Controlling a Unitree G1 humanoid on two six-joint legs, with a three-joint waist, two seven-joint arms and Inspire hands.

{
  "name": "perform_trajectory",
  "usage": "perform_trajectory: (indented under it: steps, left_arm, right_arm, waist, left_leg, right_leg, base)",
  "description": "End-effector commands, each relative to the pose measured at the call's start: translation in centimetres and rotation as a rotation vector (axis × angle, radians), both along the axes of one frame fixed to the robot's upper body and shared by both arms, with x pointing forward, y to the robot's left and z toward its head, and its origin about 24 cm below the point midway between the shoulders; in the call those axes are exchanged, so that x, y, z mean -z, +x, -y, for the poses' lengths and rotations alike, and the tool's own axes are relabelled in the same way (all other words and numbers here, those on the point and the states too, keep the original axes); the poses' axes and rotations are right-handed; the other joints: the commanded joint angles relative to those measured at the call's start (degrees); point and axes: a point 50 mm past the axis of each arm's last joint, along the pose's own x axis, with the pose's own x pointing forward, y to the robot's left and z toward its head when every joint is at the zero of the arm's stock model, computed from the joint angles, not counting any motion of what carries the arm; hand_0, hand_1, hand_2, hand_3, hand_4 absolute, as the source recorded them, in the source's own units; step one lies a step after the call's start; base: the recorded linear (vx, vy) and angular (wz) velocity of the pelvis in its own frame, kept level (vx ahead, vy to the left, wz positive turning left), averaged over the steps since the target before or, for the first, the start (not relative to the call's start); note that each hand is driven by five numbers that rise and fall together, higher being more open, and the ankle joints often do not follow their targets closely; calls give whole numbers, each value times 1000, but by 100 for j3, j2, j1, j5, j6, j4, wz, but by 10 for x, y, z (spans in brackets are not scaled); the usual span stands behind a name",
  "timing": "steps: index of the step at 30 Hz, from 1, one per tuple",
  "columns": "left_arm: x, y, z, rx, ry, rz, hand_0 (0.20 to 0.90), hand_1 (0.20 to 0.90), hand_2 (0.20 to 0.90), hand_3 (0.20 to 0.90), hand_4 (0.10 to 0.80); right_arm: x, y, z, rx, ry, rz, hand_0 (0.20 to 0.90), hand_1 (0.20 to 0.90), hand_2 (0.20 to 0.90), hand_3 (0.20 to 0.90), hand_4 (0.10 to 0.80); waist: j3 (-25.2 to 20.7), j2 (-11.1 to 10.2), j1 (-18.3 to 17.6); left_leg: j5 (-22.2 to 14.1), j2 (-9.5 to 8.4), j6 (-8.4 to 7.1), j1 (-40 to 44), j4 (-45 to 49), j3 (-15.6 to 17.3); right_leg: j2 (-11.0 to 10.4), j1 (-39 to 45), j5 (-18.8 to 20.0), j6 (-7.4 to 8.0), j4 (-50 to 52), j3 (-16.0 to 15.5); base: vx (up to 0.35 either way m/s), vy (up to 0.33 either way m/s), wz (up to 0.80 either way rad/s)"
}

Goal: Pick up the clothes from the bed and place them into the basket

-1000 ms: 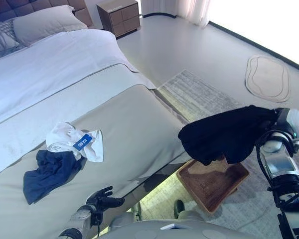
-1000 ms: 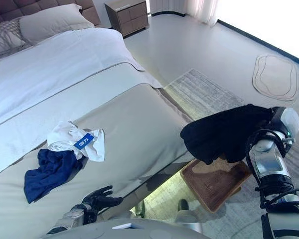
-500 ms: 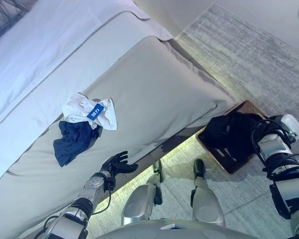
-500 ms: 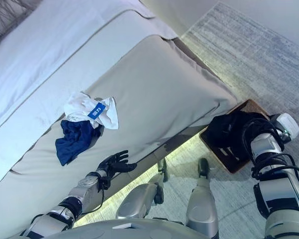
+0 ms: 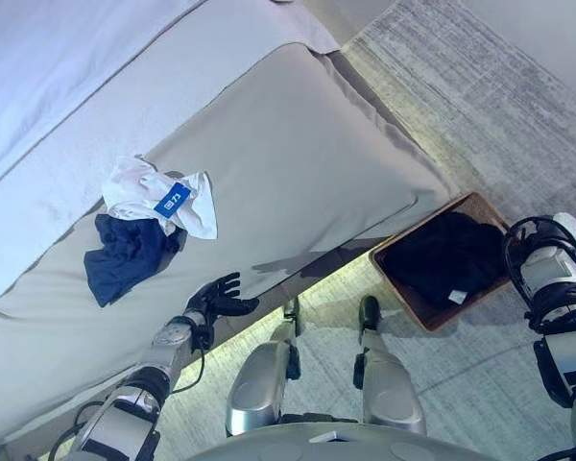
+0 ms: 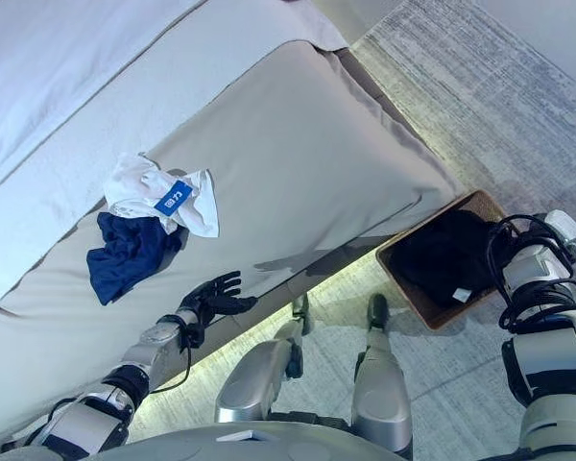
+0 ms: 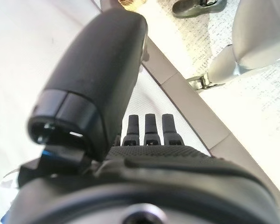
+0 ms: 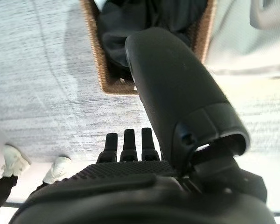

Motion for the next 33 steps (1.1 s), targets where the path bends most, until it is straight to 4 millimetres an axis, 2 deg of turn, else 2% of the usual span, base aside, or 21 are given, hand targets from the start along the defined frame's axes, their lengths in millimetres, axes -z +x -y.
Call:
perform_trajectory:
  steps: [1, 4, 8, 11, 16, 21, 23, 25, 27, 29, 33]
  left_arm:
    - [3, -16, -27, -38, 66, -35, 900, 900, 900, 900, 800]
    - [12, -32, -28, -82, 51, -58, 900, 900, 900, 900, 800]
    - [23, -43, -25, -148, 17, -91, 900, 900, 900, 900, 800]
    - [28, -49, -22, -145, 16, -112, 900, 900, 900, 900, 800]
    - [38, -65, -22, -128, 39, -177, 900, 900, 900, 900, 800]
    - [37, -68, -35, -144, 78, -215, 900, 900, 900, 900, 800]
    - [36, -68, -40, -165, 82, -216, 900, 900, 900, 900, 800]
    - [32, -68, -51, -199, 97, -209, 900, 900, 900, 900, 800]
    - [29, -65, -57, -207, 101, -194, 900, 900, 900, 900, 800]
    - [26, -62, -63, -245, 91, -167, 900, 900, 900, 900, 800]
    - [15, -51, -70, -289, 55, -79, 900, 900, 900, 900, 800]
  right_arm:
    - [-43, 4, 11, -79, -180, 146, 900, 900, 900, 900, 800]
    - [-88, 27, -38, -298, -201, 417, 900, 900, 900, 900, 800]
    - [-128, 33, -128, -785, -288, 632, 900, 900, 900, 900, 800]
    - [-136, 36, -149, -913, -277, 630, 900, 900, 900, 900, 800]
    - [-133, 52, -183, -1075, -362, 500, 900, 900, 900, 900, 800]
    - [-132, 74, -219, -1118, -389, 433, 900, 900, 900, 900, 800]
    - [-134, 79, -225, -1115, -398, 446, 900, 900, 900, 900, 800]
    - [-145, 88, -242, -1109, -427, 498, 900, 900, 900, 900, 800]
    - [-155, 96, -249, -1078, -442, 532, 900, 900, 900, 900, 800]
    - [-168, 104, -254, -1033, -456, 568, 900, 900, 900, 900, 800]
    - [-179, 119, -247, -904, -444, 522, 900, 900, 900, 900, 800]
  waist:
    - [-590, -631, 150]
    - [-691, -740, 108]
    - [-805, -852, 138]
    - [-878, -895, 285]
    - [-891, -989, 828]
    - [-719, -1072, 1458]
    - [-673, -1101, 1605]
    - [-566, -1154, 1906]
    - [-493, -1162, 2114]
    - [-414, -1192, 2359]
    - [-222, -1186, 2762]
  left_leg:
    - [-853, -239, 117, 150, 350, 60]
    - [-936, -256, 134, 252, 411, 51]
    - [-1067, -371, 210, 309, 602, -26]
    - [-1093, -425, 253, 309, 664, -154]
    - [-1116, -529, 350, 305, 798, -539]
    - [-1057, -663, 493, 175, 859, -940]
    - [-1041, -691, 515, 126, 861, -1016]
    - [-985, -728, 523, -13, 835, -1175]
    - [-946, -757, 521, -134, 827, -1296]
    - [-1064, -765, 479, -201, 842, -1402]
    - [-1087, -779, 449, -616, 1068, -1469]
  right_leg:
    - [-37, -235, -585, -207, 853, -161]
    - [-56, -138, -629, -195, 885, -167]
    - [-115, -8, -742, -203, 1006, -234]
    - [-162, 81, -802, -219, 1068, -362]
    - [-305, 269, -946, -212, 1318, -711]
    - [-478, 307, -1012, -147, 1684, -1062]
    - [-529, 326, -955, -118, 1721, -1149]
    - [-593, 347, -839, -59, 1740, -1316]
    - [-631, 349, -827, -53, 1720, -1432]
    - [-669, 366, -976, -28, 1768, -1477]
    - [-823, 240, -1016, -55, 1914, -1868]
  base:
    - [103, 70, 8]
    - [120, 130, -1]
    - [87, 253, 0]
    - [68, 198, 24]
    - [83, 188, 48]
    - [60, 143, 57]
    - [29, 51, 59]
    - [5, 39, 48]
    - [21, 15, 41]
    - [44, 0, 45]
    - [-29, 38, 30]
